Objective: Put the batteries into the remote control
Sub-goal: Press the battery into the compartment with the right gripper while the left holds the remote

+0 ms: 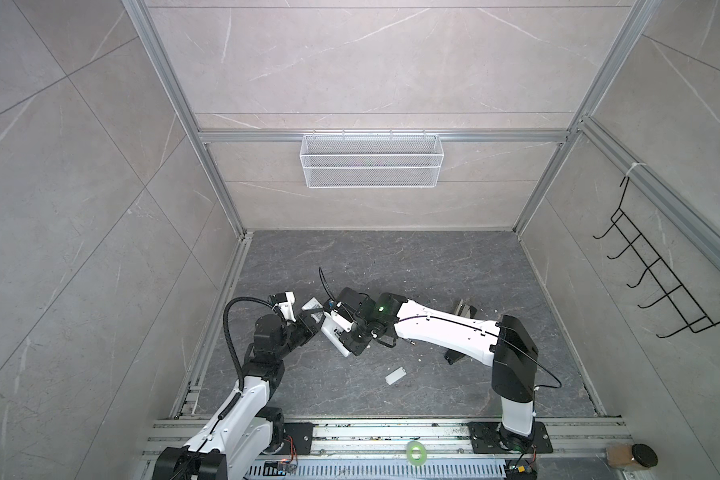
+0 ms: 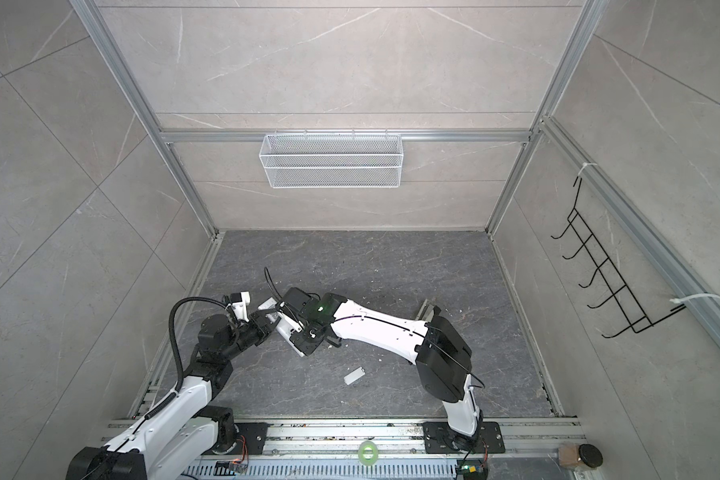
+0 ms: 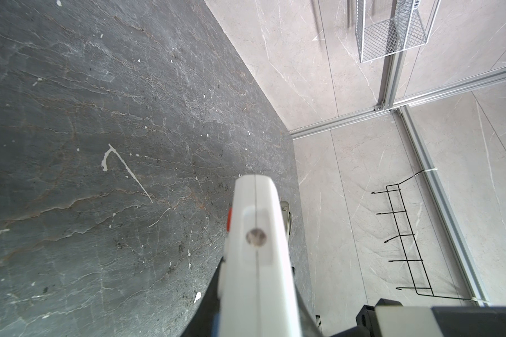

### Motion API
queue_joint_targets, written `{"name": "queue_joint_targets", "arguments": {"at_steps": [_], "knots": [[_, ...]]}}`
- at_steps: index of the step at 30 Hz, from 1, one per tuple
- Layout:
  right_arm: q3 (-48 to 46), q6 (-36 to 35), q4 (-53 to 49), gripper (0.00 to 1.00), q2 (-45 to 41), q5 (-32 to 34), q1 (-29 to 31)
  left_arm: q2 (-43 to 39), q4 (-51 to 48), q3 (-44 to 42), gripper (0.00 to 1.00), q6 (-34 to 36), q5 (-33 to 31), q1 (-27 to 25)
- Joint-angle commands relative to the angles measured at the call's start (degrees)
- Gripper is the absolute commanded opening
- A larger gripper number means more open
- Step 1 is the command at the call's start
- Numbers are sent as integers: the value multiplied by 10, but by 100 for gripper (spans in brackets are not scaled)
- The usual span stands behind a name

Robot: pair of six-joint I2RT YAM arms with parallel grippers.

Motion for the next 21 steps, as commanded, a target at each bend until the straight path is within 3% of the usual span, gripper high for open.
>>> {"name": "queue_joint_targets", "arguments": {"at_steps": [1,11,21], "knots": [[0,6,-1,22,-1,16,-2,-7,31,7,0,2,19,-1],[-5,10,12,27,-10,1,0,-7,27,7,0,5,20,-1],[-12,15,12,19,-10,4,0,-8,25,7,0,5,20,-1]]}}
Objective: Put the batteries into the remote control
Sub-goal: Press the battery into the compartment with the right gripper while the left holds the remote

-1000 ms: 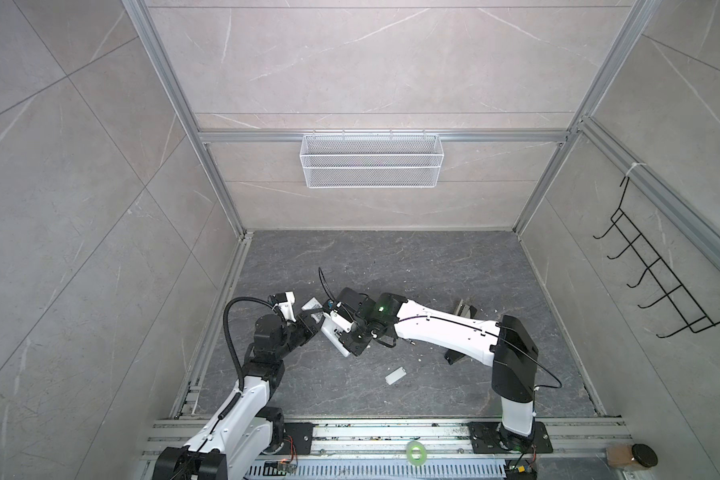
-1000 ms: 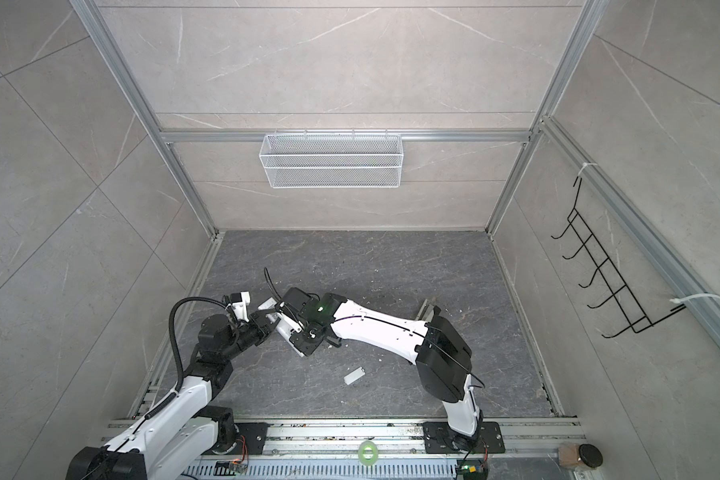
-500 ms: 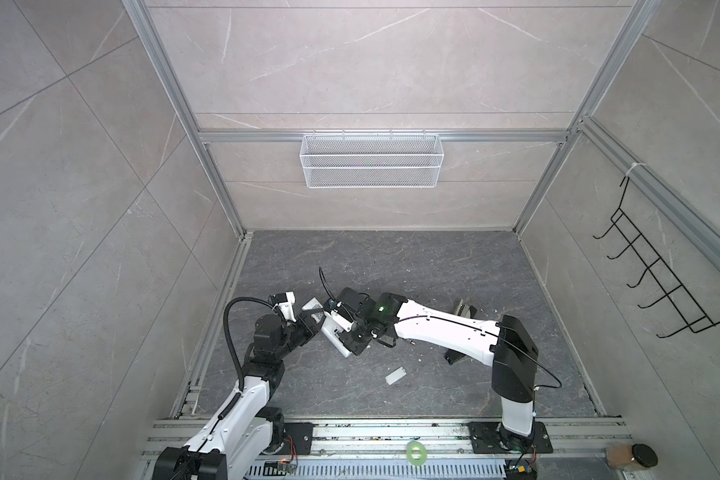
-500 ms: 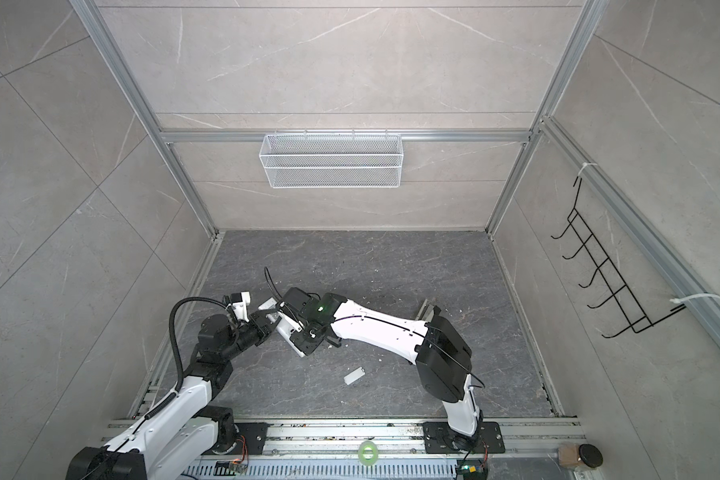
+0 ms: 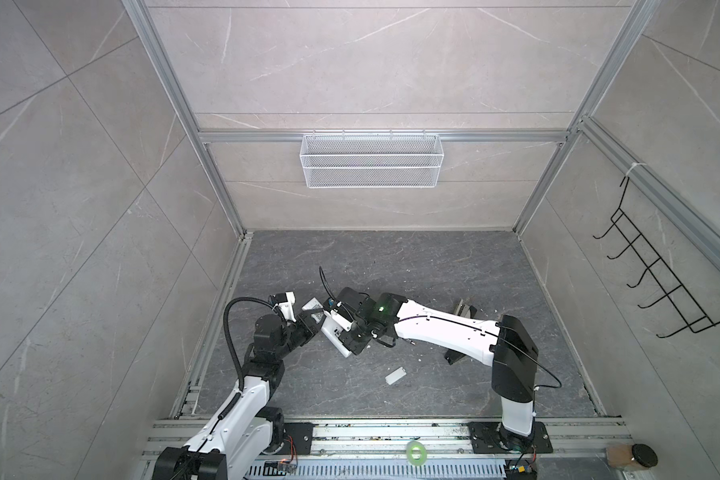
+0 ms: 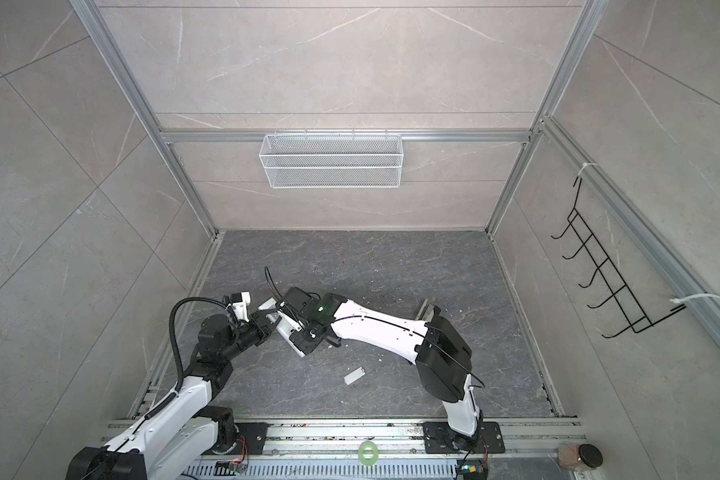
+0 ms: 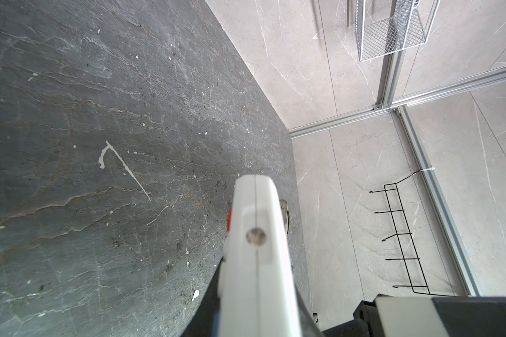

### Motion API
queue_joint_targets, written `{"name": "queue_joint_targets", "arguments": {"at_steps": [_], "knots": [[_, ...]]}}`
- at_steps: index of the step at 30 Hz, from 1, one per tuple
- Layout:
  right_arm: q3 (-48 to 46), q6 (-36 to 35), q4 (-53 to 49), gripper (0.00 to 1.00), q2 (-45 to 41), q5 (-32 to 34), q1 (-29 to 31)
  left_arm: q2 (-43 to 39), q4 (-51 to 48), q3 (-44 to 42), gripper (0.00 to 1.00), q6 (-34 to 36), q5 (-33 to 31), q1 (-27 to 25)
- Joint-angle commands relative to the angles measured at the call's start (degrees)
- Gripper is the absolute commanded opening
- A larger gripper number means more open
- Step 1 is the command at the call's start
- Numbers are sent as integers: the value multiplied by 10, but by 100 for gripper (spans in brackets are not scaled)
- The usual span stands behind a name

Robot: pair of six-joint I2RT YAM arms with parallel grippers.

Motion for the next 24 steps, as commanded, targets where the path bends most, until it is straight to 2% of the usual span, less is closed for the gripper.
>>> {"name": "queue_joint_targets", "arguments": {"at_steps": [1,8,15,24], "knots": [[-10,11,4,19,-11,3,0,-8,25,8,0,5,15,-1],[-7,11,3,18,-11,-1,1,-7,23,9,0,8,14,-1],[-10,10,5,5,-10,-2,3,-9,23,8,0,8,14,-1],[-6,10,2,1,-25,9,8,3,23,8,0,14,16,-1]]}}
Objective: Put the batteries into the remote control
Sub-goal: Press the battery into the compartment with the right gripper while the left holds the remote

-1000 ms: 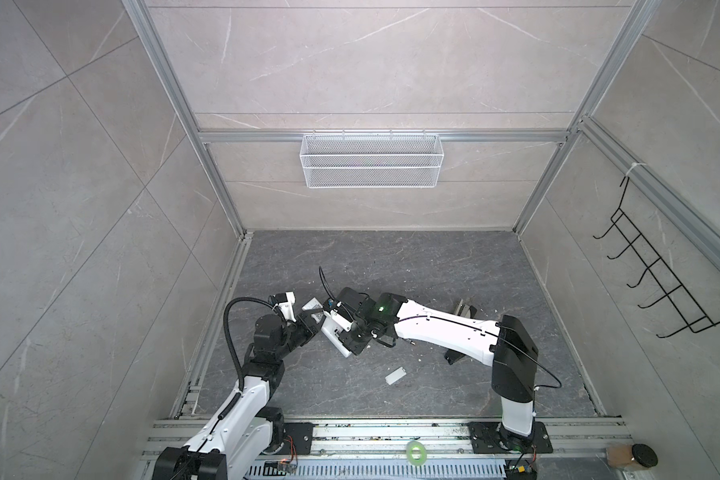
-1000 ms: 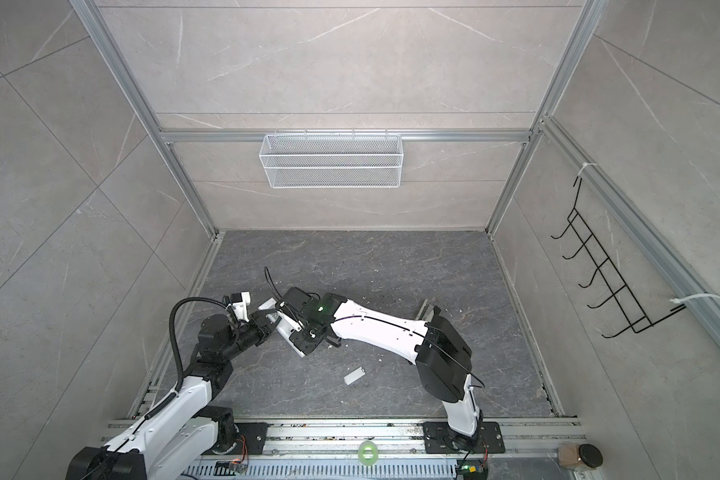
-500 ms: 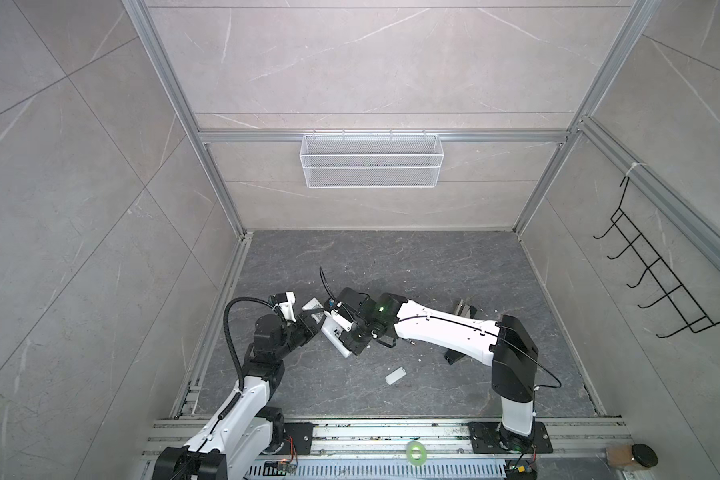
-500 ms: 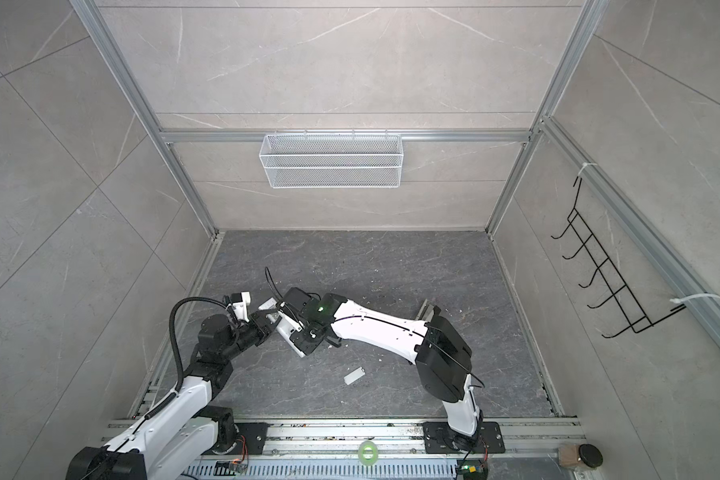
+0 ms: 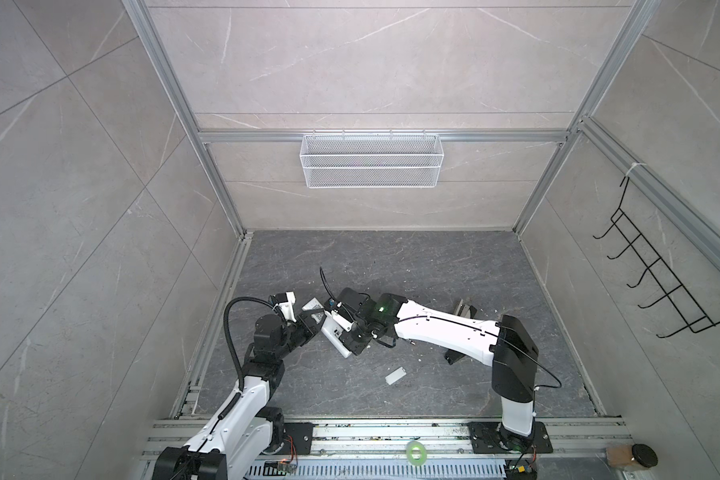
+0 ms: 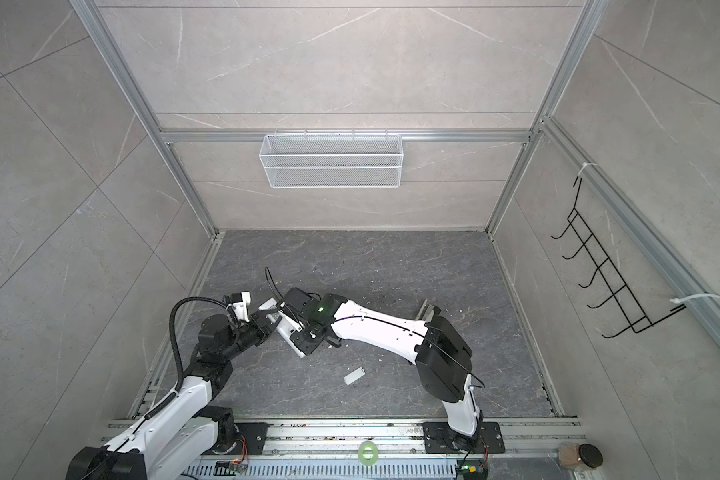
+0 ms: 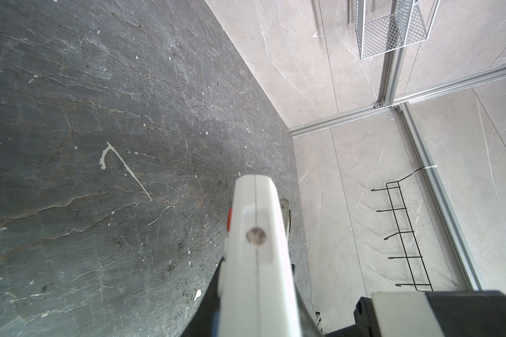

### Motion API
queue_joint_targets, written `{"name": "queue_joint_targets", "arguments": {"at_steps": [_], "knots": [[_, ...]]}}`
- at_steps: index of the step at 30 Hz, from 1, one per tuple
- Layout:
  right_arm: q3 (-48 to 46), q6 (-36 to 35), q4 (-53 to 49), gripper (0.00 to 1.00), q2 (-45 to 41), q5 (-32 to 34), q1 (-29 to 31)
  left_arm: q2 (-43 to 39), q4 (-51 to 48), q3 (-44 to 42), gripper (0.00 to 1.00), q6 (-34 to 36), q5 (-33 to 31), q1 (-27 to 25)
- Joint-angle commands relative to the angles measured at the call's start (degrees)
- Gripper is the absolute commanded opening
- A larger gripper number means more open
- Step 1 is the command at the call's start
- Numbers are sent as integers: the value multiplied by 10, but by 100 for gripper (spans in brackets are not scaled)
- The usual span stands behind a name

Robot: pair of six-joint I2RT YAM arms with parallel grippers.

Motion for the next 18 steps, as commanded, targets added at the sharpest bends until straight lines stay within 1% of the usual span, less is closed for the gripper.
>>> {"name": "queue_joint_targets", "arguments": {"at_steps": [1,9,18], "knots": [[1,4,1,1,-23,7,8,3,27,8,0,8,16,-1],[13,5,0,1,-14,9,11,4,35,4,0,4,16,-1],[57,6,-31,1,1,12,12,32,80,6,0,-24,24,-1]]}}
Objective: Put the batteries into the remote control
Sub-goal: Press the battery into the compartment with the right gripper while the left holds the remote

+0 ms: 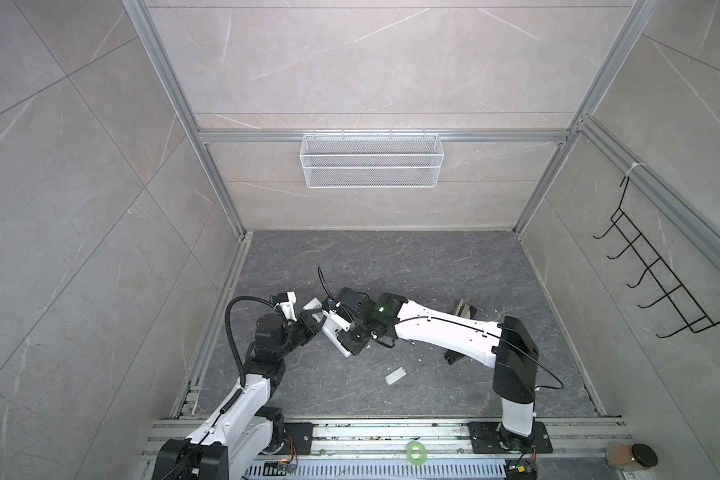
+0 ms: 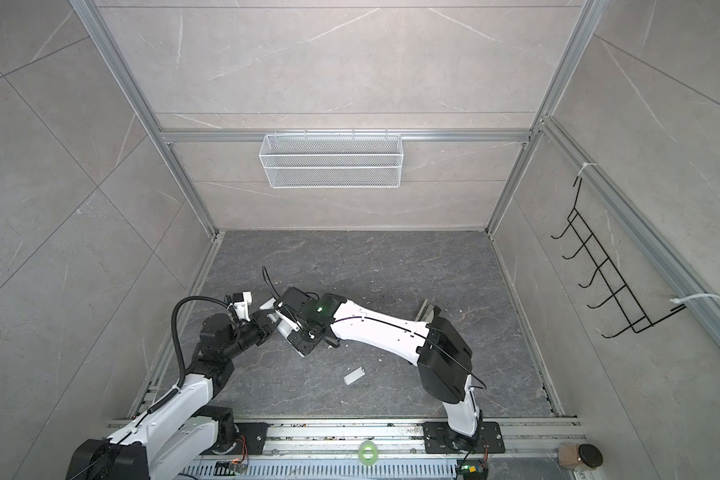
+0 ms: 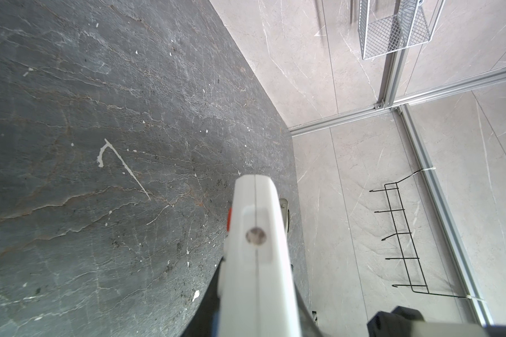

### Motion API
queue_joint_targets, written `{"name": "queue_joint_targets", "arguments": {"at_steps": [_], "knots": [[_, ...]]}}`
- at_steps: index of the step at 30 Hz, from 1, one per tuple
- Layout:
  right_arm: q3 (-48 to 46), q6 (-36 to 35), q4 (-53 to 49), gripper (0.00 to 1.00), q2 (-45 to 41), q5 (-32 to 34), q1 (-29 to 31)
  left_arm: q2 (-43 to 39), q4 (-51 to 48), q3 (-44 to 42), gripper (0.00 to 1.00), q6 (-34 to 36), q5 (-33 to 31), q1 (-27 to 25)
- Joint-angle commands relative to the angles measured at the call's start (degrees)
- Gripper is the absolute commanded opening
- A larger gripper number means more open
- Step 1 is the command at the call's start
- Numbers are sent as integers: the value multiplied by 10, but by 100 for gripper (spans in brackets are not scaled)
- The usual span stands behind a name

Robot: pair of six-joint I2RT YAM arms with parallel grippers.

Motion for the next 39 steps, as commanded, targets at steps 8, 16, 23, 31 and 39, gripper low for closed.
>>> {"name": "queue_joint_targets", "arguments": {"at_steps": [8,16,23,31,39], "knots": [[77,10,-66,1,32,19,6,37,109,4,0,-53,29,-1],[84,14,-79,2,38,24,6,51,129,4,0,-67,34,-1],[112,13,-96,4,53,29,7,66,158,5,0,-86,44,-1],[135,13,-107,7,63,31,5,63,168,6,0,-94,56,-1],[134,16,-109,15,64,27,6,60,177,2,0,-102,59,-1]]}}
